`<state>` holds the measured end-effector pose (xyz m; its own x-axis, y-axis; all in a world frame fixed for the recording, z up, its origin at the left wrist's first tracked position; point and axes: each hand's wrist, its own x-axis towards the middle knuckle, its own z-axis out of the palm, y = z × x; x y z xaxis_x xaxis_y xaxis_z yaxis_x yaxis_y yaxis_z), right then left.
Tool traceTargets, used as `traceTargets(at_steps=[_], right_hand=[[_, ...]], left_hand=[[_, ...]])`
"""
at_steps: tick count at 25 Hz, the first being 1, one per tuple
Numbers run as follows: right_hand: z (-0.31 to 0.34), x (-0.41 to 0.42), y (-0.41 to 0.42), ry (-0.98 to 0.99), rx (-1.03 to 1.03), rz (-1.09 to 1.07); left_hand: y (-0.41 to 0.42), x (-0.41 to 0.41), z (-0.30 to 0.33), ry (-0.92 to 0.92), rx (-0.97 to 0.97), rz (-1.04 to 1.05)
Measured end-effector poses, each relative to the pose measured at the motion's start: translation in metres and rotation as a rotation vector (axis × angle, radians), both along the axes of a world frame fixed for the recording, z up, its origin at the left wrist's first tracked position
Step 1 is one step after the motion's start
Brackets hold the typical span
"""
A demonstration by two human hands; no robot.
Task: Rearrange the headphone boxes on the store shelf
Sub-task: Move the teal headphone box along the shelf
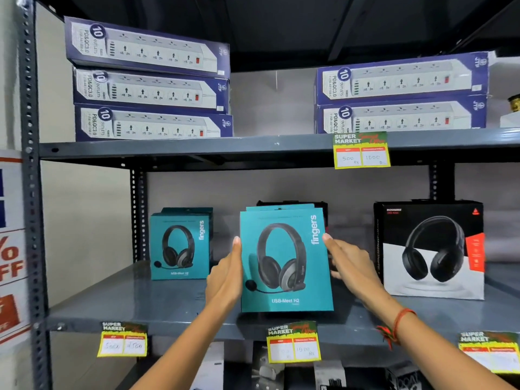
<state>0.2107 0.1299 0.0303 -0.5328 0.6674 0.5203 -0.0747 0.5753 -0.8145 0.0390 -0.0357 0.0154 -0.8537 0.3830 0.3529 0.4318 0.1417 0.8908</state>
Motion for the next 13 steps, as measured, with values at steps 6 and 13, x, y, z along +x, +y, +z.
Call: traceTargets(at_steps=[6,13], right_hand=[[-0.008,-0.095,-0.044,-0.069,0.041,0.271],[-0.021,-0.218,-0.080,-0.147,-0.031,0.357]], left_hand=[[-0.045,-0.084,-0.013,-0.163,0.271,-0.082],[-0.080,-0.195,-0.030,-0.293,0.345,-0.067]])
